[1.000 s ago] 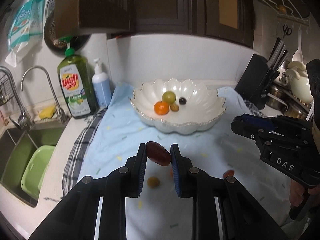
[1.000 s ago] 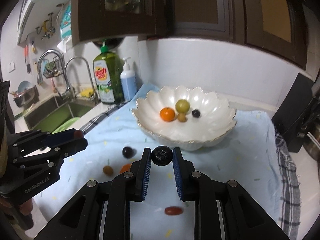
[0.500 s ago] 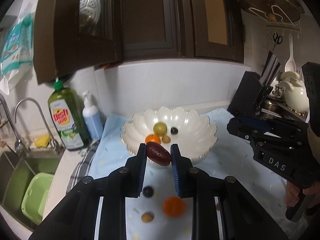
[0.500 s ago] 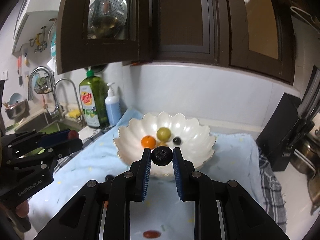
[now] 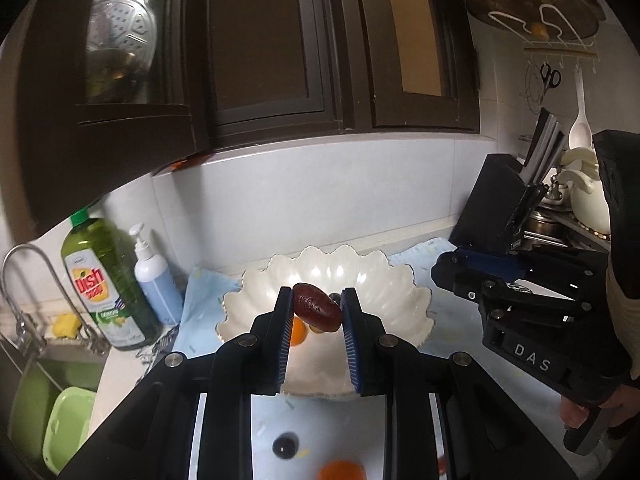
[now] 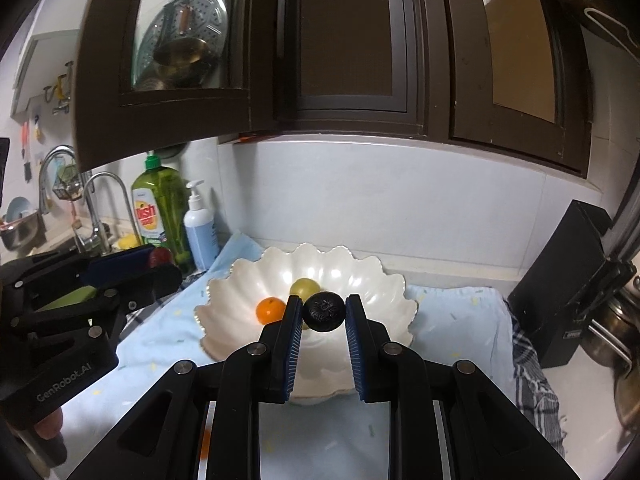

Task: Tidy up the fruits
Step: 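Carry the red oval fruit and dark plum with both tools over the bowl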

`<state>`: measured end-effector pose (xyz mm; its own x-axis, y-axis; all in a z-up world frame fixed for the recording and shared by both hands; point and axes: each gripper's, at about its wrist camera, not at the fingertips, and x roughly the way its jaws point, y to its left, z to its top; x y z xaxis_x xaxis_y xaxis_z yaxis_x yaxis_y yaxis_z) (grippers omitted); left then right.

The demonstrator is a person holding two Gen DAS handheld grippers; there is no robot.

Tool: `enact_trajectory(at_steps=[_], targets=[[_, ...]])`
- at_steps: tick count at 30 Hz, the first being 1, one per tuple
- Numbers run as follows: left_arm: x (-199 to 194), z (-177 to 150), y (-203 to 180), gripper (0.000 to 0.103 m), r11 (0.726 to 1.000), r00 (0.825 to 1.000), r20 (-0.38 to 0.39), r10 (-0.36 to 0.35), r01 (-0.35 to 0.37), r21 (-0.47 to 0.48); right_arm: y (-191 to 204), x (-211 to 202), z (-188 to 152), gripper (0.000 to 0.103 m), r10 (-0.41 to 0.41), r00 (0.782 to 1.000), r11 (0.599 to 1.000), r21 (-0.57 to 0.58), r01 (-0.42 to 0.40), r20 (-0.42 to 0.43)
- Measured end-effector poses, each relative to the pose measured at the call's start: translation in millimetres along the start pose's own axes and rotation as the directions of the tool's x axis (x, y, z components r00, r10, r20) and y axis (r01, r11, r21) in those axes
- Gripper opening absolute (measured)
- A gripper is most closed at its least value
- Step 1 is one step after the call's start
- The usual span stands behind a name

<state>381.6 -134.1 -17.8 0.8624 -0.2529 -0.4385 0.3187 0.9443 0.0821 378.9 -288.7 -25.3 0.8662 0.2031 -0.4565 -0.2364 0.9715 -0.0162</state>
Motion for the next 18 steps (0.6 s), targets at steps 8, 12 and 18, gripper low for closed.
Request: enact_trajectory(at_steps=[8, 12, 18], targets=[[44, 17, -3, 0.025, 0.999, 0.998, -0.045, -0.040, 0.040, -0.001, -19, 34, 11, 0.023, -0.015, 0.999, 1.000, 0.017, 0.016, -0.044], [68, 22, -7, 0.025, 0.999, 0.996, -0.076, -0.046, 0.046, 0.006, -29, 51, 14, 0.023, -0.020, 0.998, 1.000, 0.018, 0.022, -0.065], [108, 26, -10, 0.025, 0.997, 0.985, -0.152, -0.077, 0.078, -0.003, -41, 82, 16, 0.023, -0.017, 0.994, 0.999, 0.026, 0.020, -0.112]])
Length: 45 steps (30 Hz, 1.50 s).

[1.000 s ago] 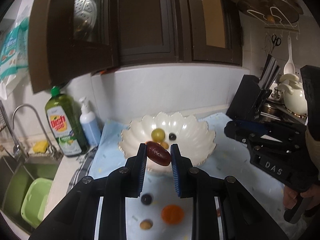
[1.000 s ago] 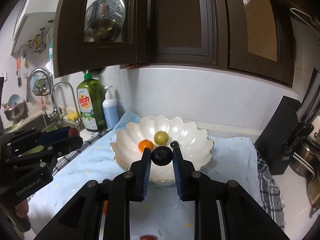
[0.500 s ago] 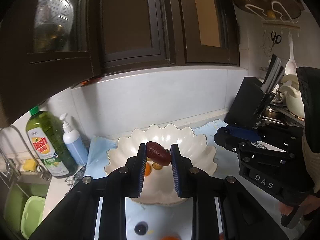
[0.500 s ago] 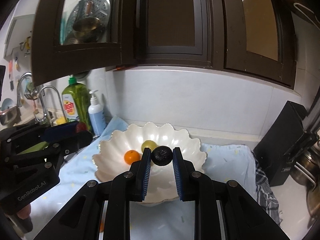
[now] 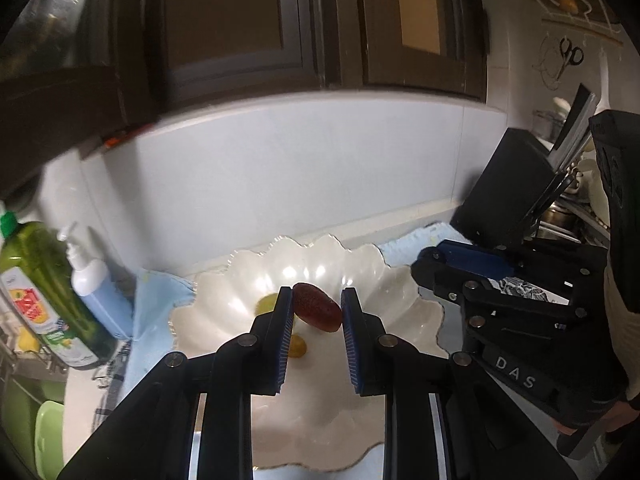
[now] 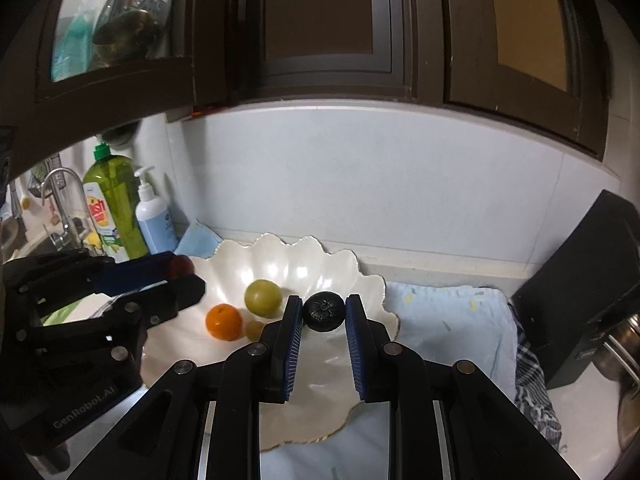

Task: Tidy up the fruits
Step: 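Carry the red oval fruit and dark plum with both tools over the bowl, then open both tools to drop the red fruit and plum into the bowl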

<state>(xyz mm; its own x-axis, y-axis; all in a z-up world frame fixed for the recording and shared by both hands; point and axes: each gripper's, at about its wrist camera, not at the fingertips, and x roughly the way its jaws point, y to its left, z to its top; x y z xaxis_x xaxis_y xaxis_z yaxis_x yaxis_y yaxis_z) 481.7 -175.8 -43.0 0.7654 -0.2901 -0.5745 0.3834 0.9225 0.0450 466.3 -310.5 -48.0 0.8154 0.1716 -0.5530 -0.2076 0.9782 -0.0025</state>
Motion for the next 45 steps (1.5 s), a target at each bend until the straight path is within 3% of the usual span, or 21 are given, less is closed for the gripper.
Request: enact_trajectory(at_steps=[9, 18, 20, 23, 26, 32, 39, 45], targets=[[54, -2, 8, 0.025, 0.999, 0.991, -0.130, -0.031, 0.027, -0.026, -13, 39, -3, 0.023, 0.000, 0.996, 1.000, 0.019, 0.002, -0.085], [80, -7, 10, 0.027, 1.000, 0.982, -0.191, -0.010, 0.009, -0.007, -21, 69, -12, 0.024, -0.002, 0.988, 1.000, 0.021, 0.005, -0.157], [82, -8, 11, 0.040, 1.000, 0.978, -0.207, -0.011, 0.009, -0.007, -22, 72, -14, 0.024, 0.003, 0.986, 1.000, 0.023, 0.001, -0.165], [81, -8, 12, 0.048, 1.000, 0.979, -0.205, 0.000, -0.002, -0.006, -23, 76, -15, 0.027, 0.004, 0.984, 1.000, 0.026, 0.000, -0.179], [80, -9, 15, 0.062, 0.999, 0.978, -0.207, 0.031, -0.032, -0.001, -24, 77, -17, 0.045, -0.010, 0.982, 0.999, 0.029, 0.015, -0.186], [68, -12, 29, 0.080, 0.996, 0.977, -0.199, 0.080, -0.086, -0.021, -25, 70, -18, 0.058, -0.053, 0.982, 0.997, 0.040, 0.062, -0.183], [34, -9, 38, 0.092, 0.987, 0.979, -0.131, 0.154, -0.158, -0.023, -19, 45, -12, 0.069, -0.089, 0.987, 0.995, 0.030, 0.094, -0.137], [-3, -6, 36, 0.097, 0.982, 0.981, -0.049, 0.190, -0.190, -0.001, -5, 16, -5, 0.071, -0.081, 0.994, 0.996, 0.020, 0.083, -0.076]])
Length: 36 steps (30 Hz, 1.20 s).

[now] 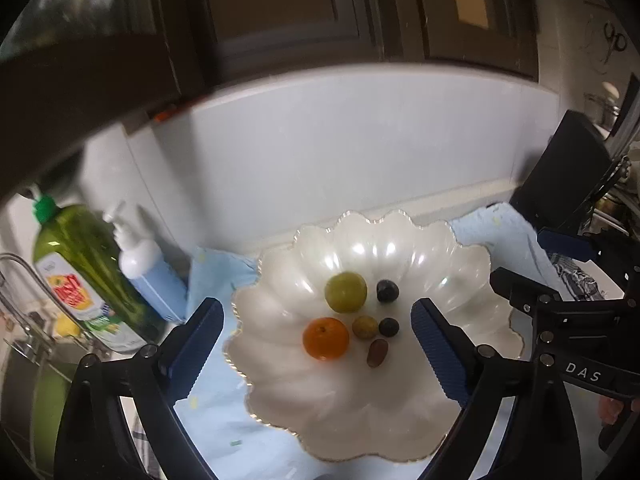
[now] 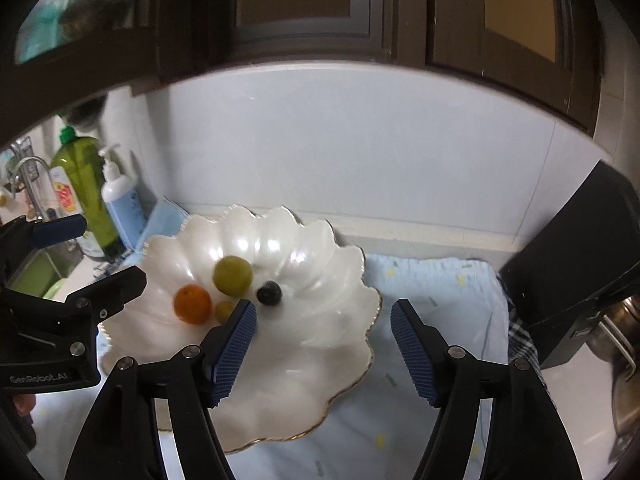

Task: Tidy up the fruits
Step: 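Open both tools to drop the red fruit and plum into the bowl, then pull both tools back over the remaining fruits on the cloth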

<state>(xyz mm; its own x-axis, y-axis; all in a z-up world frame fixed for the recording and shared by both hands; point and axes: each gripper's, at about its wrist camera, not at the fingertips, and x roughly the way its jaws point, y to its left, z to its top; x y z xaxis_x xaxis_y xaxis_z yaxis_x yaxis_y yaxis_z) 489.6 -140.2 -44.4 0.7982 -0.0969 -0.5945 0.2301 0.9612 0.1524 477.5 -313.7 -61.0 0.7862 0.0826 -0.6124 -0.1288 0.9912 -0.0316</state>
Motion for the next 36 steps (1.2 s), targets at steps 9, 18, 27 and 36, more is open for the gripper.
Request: enact_trajectory(at_steps=[9, 18, 27, 36], targets=[[-54, -3, 11, 0.100, 1.000, 0.997, 0.079, 0.017, -0.016, -0.015, 15, -49, 1, 0.071, -0.002, 0.995, 1.000, -0.004, 0.002, 0.098], [-98, -20, 17, 0.101, 1.000, 0.993, 0.117, 0.018, -0.015, -0.025, 25, -94, -9, 0.071, -0.007, 0.987, 1.000, -0.011, 0.009, 0.161], [-136, -40, 20, 0.101, 0.999, 0.988, 0.148, 0.040, -0.037, -0.024, 37, -123, -25, 0.071, 0.001, 0.985, 1.000, -0.014, 0.001, 0.174], [-162, -65, 19, 0.101, 0.998, 0.986, 0.159, 0.057, -0.057, -0.004, 51, -137, -44, 0.071, 0.035, 0.988, 0.999, -0.043, -0.029, 0.152]])
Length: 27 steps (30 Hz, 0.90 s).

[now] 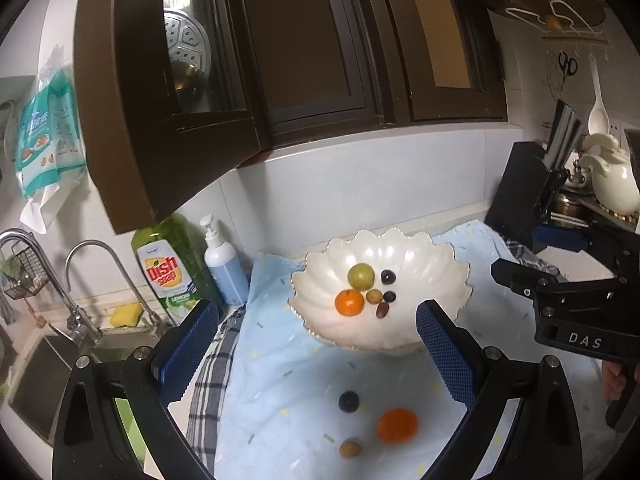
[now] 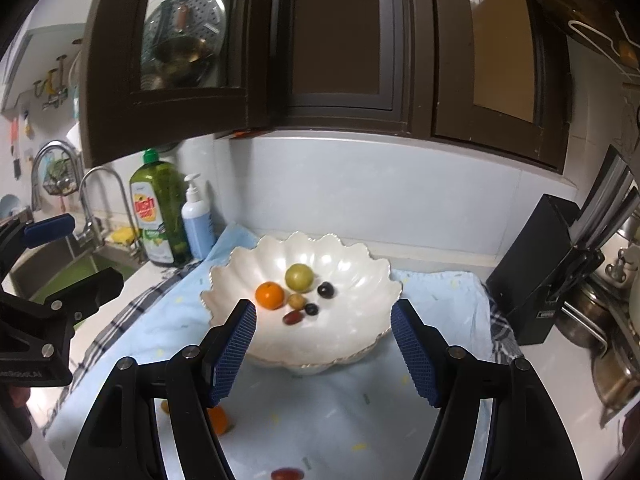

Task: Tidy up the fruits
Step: 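Pull both tools back over the remaining fruits on the cloth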

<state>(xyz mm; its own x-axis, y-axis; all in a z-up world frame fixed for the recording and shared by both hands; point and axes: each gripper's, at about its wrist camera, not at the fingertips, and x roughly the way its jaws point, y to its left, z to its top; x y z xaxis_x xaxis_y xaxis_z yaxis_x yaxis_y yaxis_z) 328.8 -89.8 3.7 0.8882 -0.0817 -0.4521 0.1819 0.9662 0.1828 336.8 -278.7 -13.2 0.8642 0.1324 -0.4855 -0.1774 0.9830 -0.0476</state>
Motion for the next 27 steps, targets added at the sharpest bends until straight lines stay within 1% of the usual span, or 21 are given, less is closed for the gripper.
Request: enact_trajectory(at_steps=[8, 17, 20, 27], targets=[[-10, -24, -3, 0.101, 1.000, 0.999, -0.030, -0.016, 0.016, 0.003, 11, -11, -22, 0.071, 0.012, 0.999, 1.000, -0.011, -0.012, -0.034], [-15, -52, -9, 0.100, 0.999, 0.998, -0.055, -0.039, 0.039, 0.001, 17, -14, -45, 0.071, 0.004, 0.996, 1.000, -0.019, -0.006, -0.088], [-15, -60, -12, 0.100, 0.999, 0.997, -0.065, -0.048, 0.048, 0.003, 19, -12, -53, 0.071, 0.025, 0.992, 0.999, -0.022, -0.028, -0.121], [-12, -79, -21, 0.099, 0.998, 0.994, -0.091, -0.057, 0.059, 0.016, 22, -7, -73, 0.071, 0.044, 0.983, 0.999, -0.017, -0.047, -0.177]])
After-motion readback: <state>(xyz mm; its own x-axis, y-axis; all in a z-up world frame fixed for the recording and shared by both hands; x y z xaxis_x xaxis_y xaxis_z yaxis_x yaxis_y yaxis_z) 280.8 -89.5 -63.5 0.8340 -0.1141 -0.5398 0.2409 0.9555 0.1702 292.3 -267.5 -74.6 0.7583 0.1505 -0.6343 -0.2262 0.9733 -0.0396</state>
